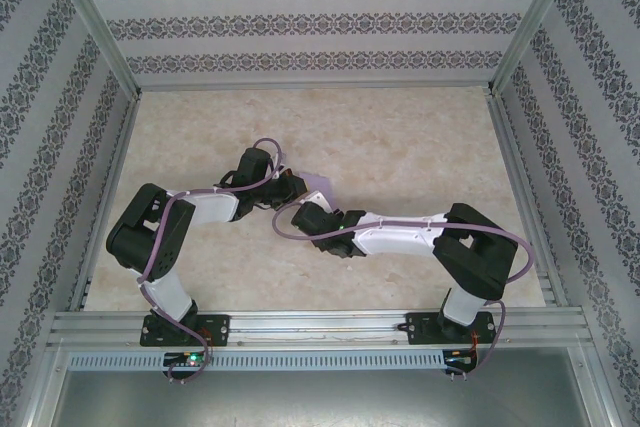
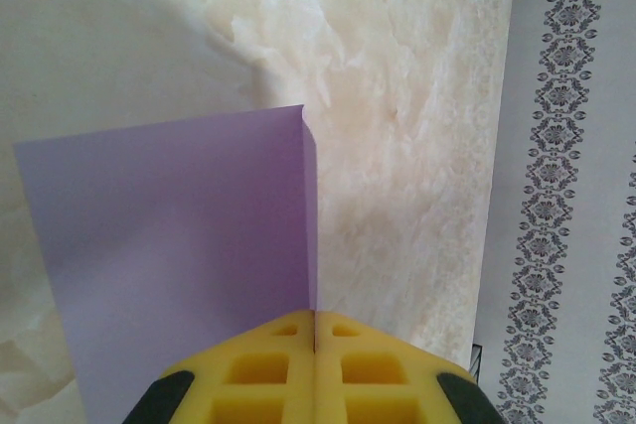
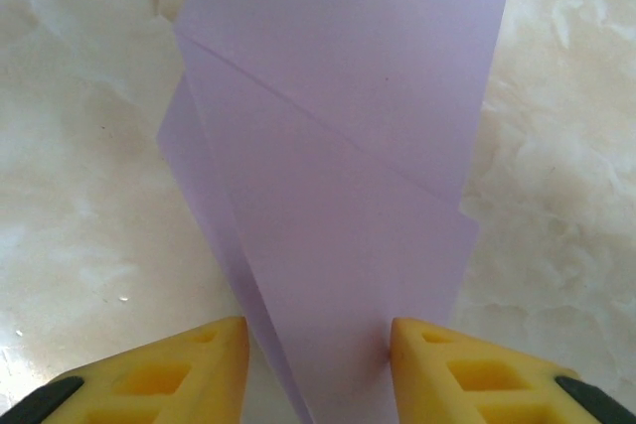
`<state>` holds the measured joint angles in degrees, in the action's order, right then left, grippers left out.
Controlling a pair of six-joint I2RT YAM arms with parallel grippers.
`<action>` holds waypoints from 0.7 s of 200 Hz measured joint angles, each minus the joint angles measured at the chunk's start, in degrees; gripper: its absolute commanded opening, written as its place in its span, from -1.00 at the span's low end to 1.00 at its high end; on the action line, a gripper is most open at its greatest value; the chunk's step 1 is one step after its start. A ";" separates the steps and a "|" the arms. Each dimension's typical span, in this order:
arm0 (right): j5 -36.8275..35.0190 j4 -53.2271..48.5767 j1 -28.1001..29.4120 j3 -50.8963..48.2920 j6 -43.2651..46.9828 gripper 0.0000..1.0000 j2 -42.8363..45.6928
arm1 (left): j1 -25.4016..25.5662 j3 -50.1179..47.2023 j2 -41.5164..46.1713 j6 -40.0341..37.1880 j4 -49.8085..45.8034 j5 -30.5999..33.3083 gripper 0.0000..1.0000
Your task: Fold a paper plane with a square sheet of paper (fold left side to right side)
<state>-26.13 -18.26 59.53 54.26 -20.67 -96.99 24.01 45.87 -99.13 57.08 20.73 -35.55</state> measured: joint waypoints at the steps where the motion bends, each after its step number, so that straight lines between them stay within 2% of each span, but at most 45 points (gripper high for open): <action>1: 0.00 -0.02 0.00 0.00 0.00 -0.21 0.00 | 0.00 0.00 0.00 0.00 0.00 0.00 -0.90; 39: -0.94 -0.42 0.00 0.02 -0.20 -0.36 -0.44 | 0.02 0.00 0.00 0.00 -0.02 0.00 -0.87; 63: -1.49 -0.44 0.00 0.02 -0.35 -0.55 -1.22 | 0.02 0.02 0.00 -0.02 -0.09 0.00 -0.80; 78: -1.53 -0.50 0.00 0.02 -0.15 -0.74 -1.55 | 0.02 0.02 0.00 -0.04 -0.17 0.02 -0.75; 105: -1.51 -0.59 0.00 0.02 -0.35 -0.96 -1.95 | -0.07 0.02 0.00 -0.76 -1.14 0.26 -0.59; 140: -1.49 -0.66 0.00 0.00 -0.57 -1.00 -2.60 | -1.84 -1.40 3.21 -2.47 -4.31 0.83 -0.41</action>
<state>-27.62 -18.92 59.53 54.26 -21.23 -99.59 22.17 44.47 -95.92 54.61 16.43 -34.72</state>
